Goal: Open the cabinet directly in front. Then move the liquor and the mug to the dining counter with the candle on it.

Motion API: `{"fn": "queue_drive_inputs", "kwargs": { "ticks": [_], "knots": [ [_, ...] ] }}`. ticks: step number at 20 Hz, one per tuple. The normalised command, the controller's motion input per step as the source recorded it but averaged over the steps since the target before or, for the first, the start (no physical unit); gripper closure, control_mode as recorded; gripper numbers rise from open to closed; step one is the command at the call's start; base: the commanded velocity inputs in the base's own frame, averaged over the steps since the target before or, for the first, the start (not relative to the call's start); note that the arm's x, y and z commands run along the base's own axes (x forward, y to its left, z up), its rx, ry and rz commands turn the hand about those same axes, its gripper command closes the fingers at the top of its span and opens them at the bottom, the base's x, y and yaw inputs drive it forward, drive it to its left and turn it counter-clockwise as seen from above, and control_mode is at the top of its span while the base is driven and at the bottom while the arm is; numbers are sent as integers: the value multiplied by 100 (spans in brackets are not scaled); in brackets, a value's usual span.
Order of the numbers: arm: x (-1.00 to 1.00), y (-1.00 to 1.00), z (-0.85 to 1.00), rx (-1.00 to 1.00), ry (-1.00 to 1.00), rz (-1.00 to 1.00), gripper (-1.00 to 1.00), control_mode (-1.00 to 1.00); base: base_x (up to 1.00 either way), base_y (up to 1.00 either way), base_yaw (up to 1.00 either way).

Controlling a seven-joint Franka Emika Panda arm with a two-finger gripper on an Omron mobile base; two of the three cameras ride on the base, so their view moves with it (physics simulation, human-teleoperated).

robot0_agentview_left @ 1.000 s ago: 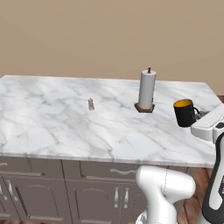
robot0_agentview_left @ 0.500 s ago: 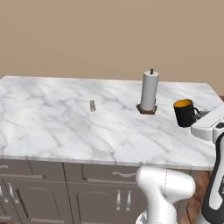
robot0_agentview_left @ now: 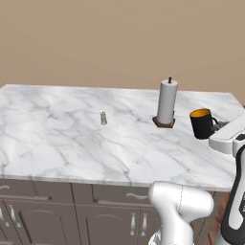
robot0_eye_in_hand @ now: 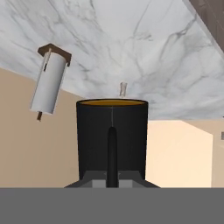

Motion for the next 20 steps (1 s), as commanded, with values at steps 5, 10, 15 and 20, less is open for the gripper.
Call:
{"fn": "queue_drive_inputs", "kwargs": {
  "ticks": [5, 10, 15, 20],
  "knots": [
    [0, 0, 0, 0, 0, 0, 100, 100, 35, 20, 0],
    [0, 0, 0, 0, 0, 0, 100, 100, 23, 20, 0],
    [2, 3, 0, 0, -6, 0, 100, -100, 0, 0, 0],
    [-11, -4, 0, 3, -14, 0, 100, -100, 0, 0, 0]
  ]
}}
